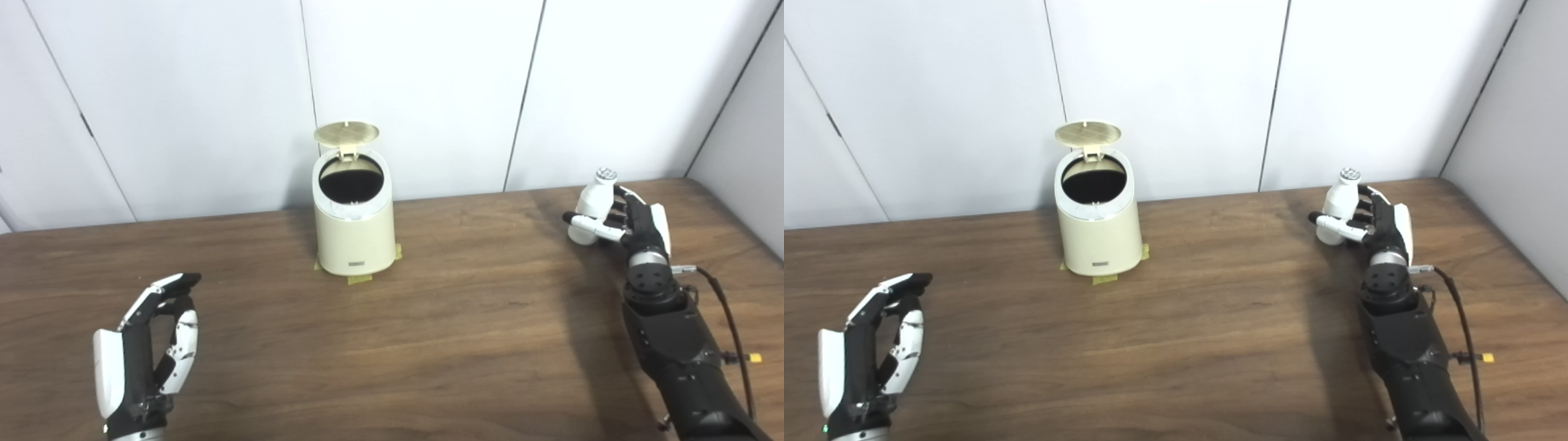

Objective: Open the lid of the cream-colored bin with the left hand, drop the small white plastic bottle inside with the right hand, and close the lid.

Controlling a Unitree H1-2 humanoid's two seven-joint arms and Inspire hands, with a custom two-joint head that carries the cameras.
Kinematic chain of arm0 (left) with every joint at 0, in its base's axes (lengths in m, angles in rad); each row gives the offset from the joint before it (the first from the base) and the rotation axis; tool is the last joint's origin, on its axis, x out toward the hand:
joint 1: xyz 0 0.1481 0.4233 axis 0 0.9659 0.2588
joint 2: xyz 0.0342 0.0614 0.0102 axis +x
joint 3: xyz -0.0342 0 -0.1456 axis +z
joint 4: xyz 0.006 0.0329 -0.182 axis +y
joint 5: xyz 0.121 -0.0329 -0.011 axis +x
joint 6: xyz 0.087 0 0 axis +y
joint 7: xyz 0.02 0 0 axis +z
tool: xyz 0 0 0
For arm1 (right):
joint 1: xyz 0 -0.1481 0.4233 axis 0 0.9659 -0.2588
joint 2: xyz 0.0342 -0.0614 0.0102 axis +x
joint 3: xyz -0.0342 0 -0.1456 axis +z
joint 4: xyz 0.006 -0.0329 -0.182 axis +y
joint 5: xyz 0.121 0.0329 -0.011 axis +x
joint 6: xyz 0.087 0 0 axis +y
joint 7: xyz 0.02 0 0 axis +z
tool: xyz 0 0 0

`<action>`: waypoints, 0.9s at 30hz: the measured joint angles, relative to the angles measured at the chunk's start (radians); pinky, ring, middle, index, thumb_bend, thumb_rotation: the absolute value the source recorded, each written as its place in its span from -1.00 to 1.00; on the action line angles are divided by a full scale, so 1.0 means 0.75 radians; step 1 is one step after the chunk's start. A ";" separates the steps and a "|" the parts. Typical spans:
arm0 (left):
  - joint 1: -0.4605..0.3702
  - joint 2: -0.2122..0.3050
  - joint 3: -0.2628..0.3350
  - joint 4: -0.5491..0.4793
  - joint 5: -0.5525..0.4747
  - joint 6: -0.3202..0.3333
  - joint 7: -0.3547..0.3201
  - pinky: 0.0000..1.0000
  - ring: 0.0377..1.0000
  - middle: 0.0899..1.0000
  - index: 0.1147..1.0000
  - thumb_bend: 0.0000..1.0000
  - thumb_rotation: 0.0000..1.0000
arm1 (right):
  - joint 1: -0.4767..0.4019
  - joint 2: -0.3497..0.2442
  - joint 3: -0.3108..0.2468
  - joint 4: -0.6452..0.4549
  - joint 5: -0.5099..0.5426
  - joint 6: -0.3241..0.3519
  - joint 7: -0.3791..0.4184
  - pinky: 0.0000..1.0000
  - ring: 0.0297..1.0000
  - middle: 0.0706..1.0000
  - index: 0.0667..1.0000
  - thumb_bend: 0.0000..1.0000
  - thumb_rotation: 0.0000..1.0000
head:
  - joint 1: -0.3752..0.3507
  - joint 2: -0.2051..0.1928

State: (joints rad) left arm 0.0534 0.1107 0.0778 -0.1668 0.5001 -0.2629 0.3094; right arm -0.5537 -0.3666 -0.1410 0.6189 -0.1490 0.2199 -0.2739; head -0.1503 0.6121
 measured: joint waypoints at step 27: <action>-0.001 -0.003 0.004 0.000 0.003 -0.005 0.004 0.21 0.35 0.33 0.29 -0.63 0.38 | 0.014 0.047 0.016 0.086 -0.063 -0.191 -0.225 0.42 0.46 0.33 -0.10 0.02 -0.76 | -0.025 0.002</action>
State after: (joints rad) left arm 0.0528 0.1087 0.0807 -0.1665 0.5023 -0.2667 0.3124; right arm -0.5429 -0.3310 -0.1292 0.6832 -0.1962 0.0767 -0.4429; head -0.1687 0.6136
